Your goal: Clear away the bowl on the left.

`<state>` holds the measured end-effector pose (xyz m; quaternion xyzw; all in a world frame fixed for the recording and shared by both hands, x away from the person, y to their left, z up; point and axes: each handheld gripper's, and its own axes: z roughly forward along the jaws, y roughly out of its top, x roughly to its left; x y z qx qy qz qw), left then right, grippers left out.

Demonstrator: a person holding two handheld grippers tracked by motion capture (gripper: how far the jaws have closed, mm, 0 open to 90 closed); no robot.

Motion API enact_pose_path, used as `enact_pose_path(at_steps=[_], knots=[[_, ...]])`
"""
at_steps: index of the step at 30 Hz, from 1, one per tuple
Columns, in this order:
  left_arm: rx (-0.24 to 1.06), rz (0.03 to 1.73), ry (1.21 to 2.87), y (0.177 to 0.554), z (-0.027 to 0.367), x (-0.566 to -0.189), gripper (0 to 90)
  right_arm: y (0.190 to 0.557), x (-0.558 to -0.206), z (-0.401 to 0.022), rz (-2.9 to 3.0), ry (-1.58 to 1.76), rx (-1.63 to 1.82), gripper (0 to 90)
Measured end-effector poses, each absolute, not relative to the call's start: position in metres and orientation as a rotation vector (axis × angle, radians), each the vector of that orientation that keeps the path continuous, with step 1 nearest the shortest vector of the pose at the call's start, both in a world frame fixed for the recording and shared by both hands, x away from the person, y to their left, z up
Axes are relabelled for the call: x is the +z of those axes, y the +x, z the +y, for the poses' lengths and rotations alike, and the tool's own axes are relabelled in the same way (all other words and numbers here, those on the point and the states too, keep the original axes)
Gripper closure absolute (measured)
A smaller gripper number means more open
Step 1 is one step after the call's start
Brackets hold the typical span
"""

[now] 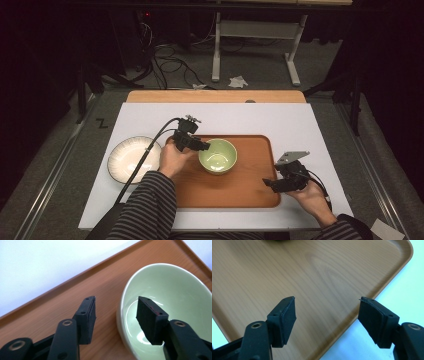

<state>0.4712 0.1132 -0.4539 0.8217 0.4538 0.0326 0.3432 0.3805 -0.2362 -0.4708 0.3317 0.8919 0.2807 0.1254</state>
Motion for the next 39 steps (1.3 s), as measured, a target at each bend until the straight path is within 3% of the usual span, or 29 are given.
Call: enact_pose_path(at_steps=[39], knots=[[0.173, 1.191, 2.045, 0.429, 0.175, -0.425, 45.3, 0.381, -0.472, -0.236, 2.6, 0.972, 0.811, 32.0]])
